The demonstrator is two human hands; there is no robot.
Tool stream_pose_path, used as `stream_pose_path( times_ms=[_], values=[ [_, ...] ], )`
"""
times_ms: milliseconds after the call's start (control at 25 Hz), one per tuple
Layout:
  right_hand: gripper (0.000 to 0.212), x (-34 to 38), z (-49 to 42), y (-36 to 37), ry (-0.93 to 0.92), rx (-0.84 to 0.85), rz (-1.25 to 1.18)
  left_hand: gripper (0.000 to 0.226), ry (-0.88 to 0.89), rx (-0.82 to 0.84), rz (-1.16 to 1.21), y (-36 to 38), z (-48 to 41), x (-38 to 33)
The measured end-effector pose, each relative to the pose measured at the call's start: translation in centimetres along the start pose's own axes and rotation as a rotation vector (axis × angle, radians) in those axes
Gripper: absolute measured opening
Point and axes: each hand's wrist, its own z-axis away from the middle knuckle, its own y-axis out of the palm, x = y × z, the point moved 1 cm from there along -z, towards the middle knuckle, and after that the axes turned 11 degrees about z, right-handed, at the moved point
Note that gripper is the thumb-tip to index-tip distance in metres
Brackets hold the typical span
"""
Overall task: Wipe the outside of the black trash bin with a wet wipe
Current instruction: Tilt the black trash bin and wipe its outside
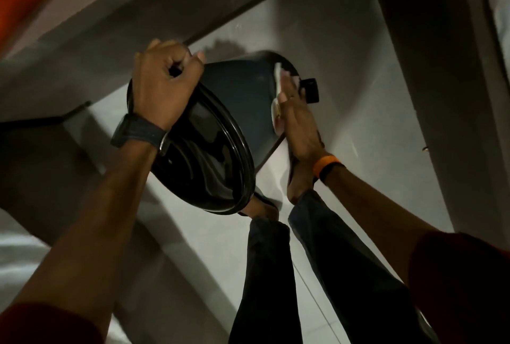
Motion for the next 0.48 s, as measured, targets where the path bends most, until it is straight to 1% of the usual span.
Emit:
stream_pose_path(
  times_ms=[80, 120, 160, 200, 240, 280, 320, 360, 400, 440, 480],
  values=[
    [0.052, 2.0, 4.7, 2.3, -0.418, 0.020, 0.014, 0.043, -0.006, 0.007, 0.007, -0.3, -0.7, -0.2],
    [0.052, 2.1, 6.3, 3.2, -0.588, 0.061, 0.084, 0.043, 0.001, 0.013, -0.003, -0.5, -0.9, -0.1],
    [0.053, 2.0, 5.9, 3.4, -0.687, 0.083, 0.150, 0.042, 0.008, 0.023, -0.017, -0.7, -1.0, 0.2],
    [0.052, 1.7, 3.7, 3.0, -0.677, 0.052, 0.228, 0.041, 0.015, 0.044, -0.031, -0.9, -1.1, 0.4],
    [0.052, 1.4, 1.1, 2.1, -0.538, 0.007, 0.317, 0.040, 0.022, 0.074, -0.040, -0.8, -1.0, 0.5],
    [0.053, 0.9, -1.5, 0.9, -0.326, -0.022, 0.431, 0.039, 0.039, 0.096, -0.051, -0.5, -0.9, 0.5],
    [0.054, 0.2, -3.8, -0.3, -0.125, 0.001, 0.534, 0.038, 0.056, 0.101, -0.069, -0.3, -0.9, 0.4],
    [0.054, -0.3, -4.9, -1.1, -0.018, 0.056, 0.594, 0.037, 0.067, 0.105, -0.075, -0.1, -1.0, 0.4],
    [0.052, -0.2, -4.5, -1.2, 0.010, 0.070, 0.537, 0.036, 0.070, 0.109, -0.065, 0.0, -1.3, 0.3],
    [0.052, 0.4, -2.8, -0.6, -0.028, 0.058, 0.359, 0.036, 0.067, 0.101, -0.052, 0.0, -1.6, 0.2],
    [0.052, 1.3, -0.1, 0.3, -0.175, 0.009, 0.193, 0.036, 0.061, 0.086, -0.044, -0.1, -2.0, 0.2]
  ],
)
